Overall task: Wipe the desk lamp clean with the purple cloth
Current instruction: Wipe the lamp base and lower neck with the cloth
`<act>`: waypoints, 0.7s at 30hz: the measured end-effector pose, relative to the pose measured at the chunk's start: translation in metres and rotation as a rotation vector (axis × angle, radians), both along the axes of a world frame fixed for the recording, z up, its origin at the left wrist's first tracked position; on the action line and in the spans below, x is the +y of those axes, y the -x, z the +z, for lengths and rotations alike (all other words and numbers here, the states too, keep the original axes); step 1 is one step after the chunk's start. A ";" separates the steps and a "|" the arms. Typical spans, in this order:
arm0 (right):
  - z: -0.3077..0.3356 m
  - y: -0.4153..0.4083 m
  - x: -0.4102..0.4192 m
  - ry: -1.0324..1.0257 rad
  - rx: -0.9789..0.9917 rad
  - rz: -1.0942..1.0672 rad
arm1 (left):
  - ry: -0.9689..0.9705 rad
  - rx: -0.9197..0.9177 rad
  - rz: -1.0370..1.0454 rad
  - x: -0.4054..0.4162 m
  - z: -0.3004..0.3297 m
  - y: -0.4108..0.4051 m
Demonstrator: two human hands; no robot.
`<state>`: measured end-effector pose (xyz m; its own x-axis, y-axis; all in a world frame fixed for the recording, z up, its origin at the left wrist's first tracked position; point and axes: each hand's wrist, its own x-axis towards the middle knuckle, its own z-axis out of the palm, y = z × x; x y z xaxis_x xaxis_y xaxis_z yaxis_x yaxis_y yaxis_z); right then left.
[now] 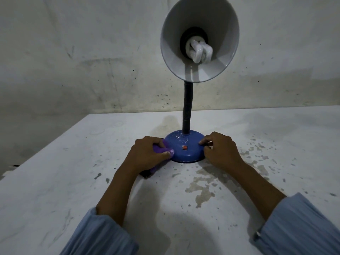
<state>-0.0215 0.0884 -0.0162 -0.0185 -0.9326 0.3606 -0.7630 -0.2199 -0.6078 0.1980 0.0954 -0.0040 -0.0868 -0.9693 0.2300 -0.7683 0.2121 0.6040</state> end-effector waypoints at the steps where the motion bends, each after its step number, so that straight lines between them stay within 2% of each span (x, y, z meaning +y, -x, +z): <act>1: 0.000 0.000 0.000 -0.002 -0.001 -0.002 | -0.032 -0.004 -0.055 0.002 0.002 0.000; 3: 0.000 -0.001 0.000 -0.007 0.000 -0.007 | -0.064 0.001 -0.143 0.003 0.005 -0.001; 5: 0.001 -0.001 0.000 -0.012 -0.001 -0.010 | -0.071 0.047 -0.139 0.002 0.004 -0.002; 8: 0.001 0.000 0.001 -0.006 0.002 -0.004 | 0.100 -0.118 0.098 0.000 -0.002 0.000; 10: 0.000 -0.001 0.001 0.002 0.005 0.003 | 0.214 -0.119 0.188 0.001 -0.003 0.001; 12: 0.000 0.002 0.001 0.009 0.004 0.003 | 0.233 0.108 0.110 0.001 0.002 0.006; 14: 0.000 0.001 0.001 0.005 0.018 0.005 | 0.161 0.433 -0.015 0.003 0.009 0.009; 16: 0.001 -0.003 0.001 0.050 -0.004 0.015 | 0.093 0.631 -0.134 0.006 0.013 0.013; 18: 0.007 -0.009 0.006 0.121 -0.150 0.063 | 0.084 0.693 -0.229 0.009 0.016 0.016; 19: 0.012 -0.013 0.009 0.101 -0.336 0.120 | 0.076 0.723 -0.267 0.010 0.016 0.017; 21: 0.028 -0.019 0.016 -0.069 -0.800 0.315 | 0.013 0.836 -0.313 0.011 0.017 0.019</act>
<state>-0.0027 0.1044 0.0117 0.0206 -0.9563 0.2918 -0.0095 -0.2920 -0.9564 0.1790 0.1066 0.0134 -0.1458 -0.9262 0.3478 0.0164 0.3492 0.9369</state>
